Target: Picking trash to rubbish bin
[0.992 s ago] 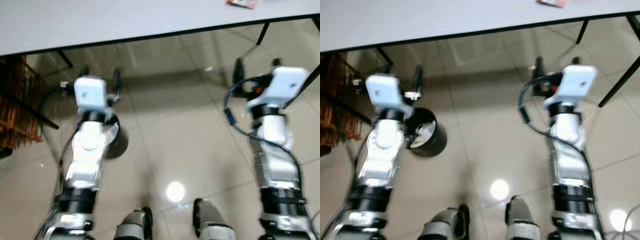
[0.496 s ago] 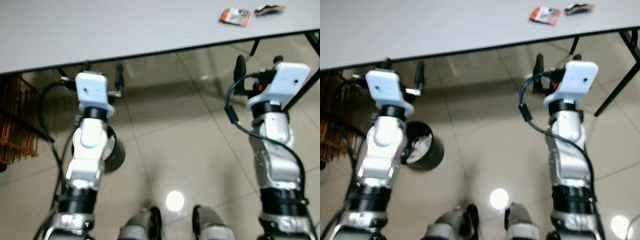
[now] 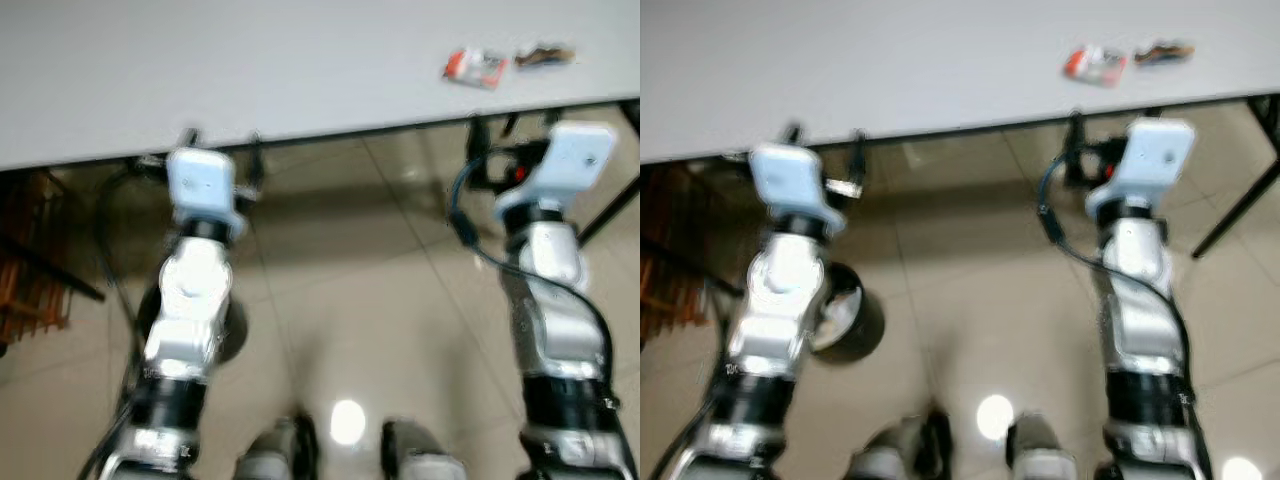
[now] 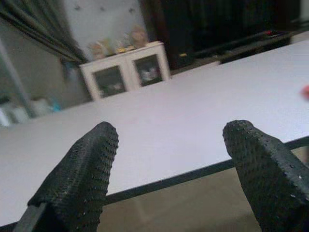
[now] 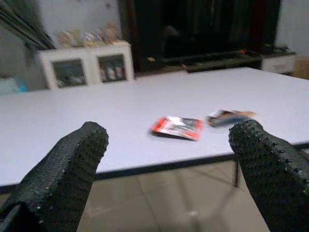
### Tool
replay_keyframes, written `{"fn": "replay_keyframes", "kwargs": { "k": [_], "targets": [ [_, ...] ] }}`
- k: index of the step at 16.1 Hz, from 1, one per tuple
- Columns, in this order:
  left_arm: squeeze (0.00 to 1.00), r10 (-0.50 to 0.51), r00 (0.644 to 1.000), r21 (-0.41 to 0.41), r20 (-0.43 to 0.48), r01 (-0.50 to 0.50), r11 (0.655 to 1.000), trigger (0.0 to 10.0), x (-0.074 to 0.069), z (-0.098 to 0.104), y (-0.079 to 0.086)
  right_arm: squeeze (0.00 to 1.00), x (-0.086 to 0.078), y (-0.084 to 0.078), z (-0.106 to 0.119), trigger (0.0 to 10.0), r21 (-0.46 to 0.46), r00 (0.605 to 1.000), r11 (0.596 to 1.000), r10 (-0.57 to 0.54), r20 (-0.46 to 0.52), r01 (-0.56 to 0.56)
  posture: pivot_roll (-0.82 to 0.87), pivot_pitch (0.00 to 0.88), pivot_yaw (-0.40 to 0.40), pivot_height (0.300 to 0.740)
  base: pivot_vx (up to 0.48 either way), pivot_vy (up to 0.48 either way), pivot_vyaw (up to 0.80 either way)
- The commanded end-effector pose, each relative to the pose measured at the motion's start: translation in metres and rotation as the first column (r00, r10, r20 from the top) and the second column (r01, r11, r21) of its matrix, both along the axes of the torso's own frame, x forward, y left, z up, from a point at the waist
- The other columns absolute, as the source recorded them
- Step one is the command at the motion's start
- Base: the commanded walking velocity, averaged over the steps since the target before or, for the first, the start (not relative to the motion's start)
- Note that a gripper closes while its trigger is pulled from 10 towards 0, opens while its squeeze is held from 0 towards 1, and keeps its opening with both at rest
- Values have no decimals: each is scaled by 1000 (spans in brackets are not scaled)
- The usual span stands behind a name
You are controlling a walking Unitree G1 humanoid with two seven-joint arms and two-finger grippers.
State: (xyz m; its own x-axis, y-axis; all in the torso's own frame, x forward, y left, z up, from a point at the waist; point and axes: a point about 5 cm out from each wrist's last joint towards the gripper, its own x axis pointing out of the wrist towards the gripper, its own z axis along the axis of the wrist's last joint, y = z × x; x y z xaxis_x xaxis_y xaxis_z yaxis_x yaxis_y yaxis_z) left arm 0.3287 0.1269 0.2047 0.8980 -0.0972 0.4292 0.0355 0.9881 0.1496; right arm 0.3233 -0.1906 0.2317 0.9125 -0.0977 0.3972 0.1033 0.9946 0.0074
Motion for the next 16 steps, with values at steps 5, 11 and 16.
{"fn": "replay_keyframes", "kwargs": {
  "k": [5, 11, 16],
  "targets": [
    [0, -6, 1000, -4, -21, 5, 1000, 10000, 3, -5, -4, 0, 3, 10, 6, 10000, 5, 999, 999, 54, 5, -54, -7, 233, 48, 740, 376, 0, 0],
    [0, -32, 999, 3, -25, 32, 999, 10000, 6, -7, -15, 0, 5, 3, 10, 10000, 4, 999, 999, 45, 1, -45, -15, 230, 26, 740, 377, 0, 0],
    [0, -42, 999, 14, -23, 43, 999, 10000, 7, -6, -16, 0, 7, 6, 7, 10000, 14, 999, 999, 44, -4, -43, -5, 226, 45, 740, 375, 0, 0]
  ]
}}
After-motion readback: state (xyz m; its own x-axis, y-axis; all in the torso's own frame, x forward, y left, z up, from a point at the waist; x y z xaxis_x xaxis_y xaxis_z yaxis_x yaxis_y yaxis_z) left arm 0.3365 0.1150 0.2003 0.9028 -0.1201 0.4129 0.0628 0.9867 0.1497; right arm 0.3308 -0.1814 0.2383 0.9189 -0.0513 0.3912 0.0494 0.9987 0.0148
